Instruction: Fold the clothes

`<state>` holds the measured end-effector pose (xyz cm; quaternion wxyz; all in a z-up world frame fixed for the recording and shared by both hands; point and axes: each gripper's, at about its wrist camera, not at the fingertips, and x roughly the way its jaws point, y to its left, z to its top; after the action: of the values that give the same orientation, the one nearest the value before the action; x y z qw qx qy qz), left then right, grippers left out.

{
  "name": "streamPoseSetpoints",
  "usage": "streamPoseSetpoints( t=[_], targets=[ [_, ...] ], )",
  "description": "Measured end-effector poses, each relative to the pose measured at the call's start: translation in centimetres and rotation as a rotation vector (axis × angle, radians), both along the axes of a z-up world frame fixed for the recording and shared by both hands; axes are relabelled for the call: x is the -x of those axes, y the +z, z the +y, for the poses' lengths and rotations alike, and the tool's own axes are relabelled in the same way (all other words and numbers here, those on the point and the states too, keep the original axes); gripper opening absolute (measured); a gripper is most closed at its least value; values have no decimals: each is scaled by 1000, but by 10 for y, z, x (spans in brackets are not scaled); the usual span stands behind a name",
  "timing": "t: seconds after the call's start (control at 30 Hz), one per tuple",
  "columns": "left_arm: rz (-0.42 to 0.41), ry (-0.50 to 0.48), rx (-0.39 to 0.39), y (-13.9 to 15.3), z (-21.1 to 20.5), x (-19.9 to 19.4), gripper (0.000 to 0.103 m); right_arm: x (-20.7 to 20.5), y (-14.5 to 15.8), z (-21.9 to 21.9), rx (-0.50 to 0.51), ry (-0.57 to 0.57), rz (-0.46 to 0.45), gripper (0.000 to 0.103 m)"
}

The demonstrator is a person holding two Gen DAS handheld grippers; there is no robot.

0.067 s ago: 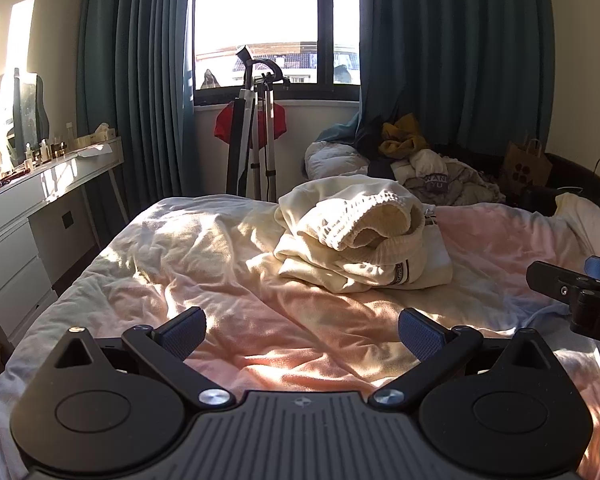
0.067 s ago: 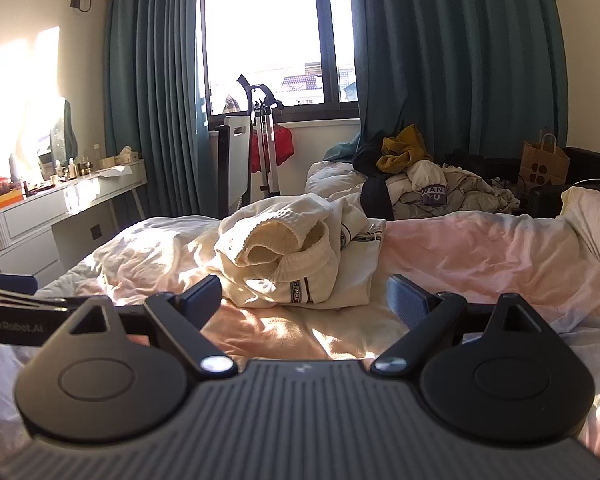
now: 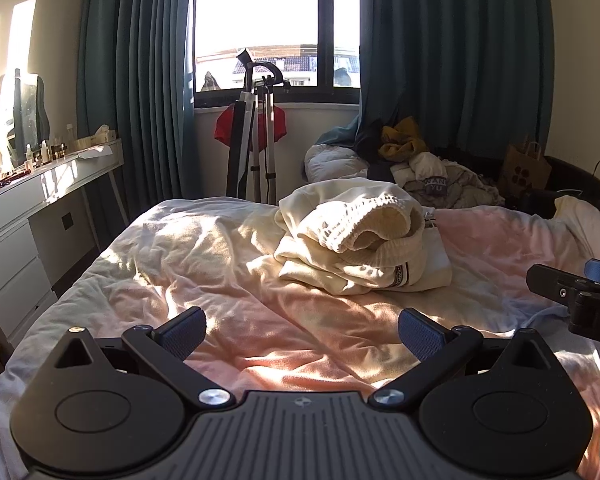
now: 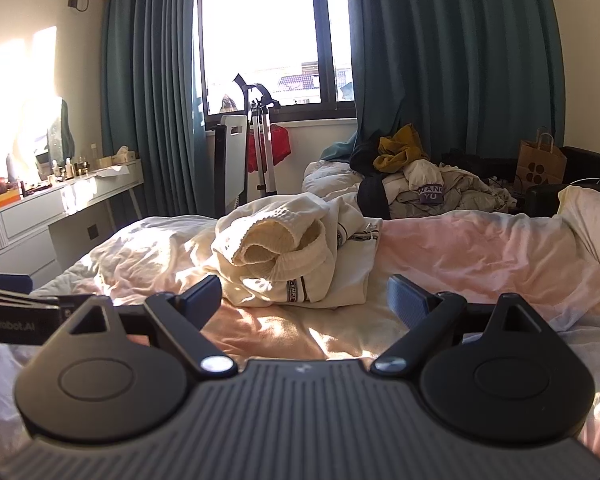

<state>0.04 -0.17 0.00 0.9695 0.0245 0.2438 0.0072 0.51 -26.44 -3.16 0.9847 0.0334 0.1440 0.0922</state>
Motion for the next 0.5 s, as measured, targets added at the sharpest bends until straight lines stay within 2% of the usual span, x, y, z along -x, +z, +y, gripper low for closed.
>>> streamPoseSetpoints(
  t=[0.07, 0.23, 0.5],
  targets=[
    [-3, 3, -11, 0, -3, -1, 103, 0, 0, 0, 3, -4, 7, 91],
    [-16, 8, 19, 6, 0, 4, 103, 0, -1, -1, 10, -13, 25, 91],
    [-19, 6, 4, -2, -1, 4, 103, -4, -5, 3, 16, -13, 51, 91]
  ],
)
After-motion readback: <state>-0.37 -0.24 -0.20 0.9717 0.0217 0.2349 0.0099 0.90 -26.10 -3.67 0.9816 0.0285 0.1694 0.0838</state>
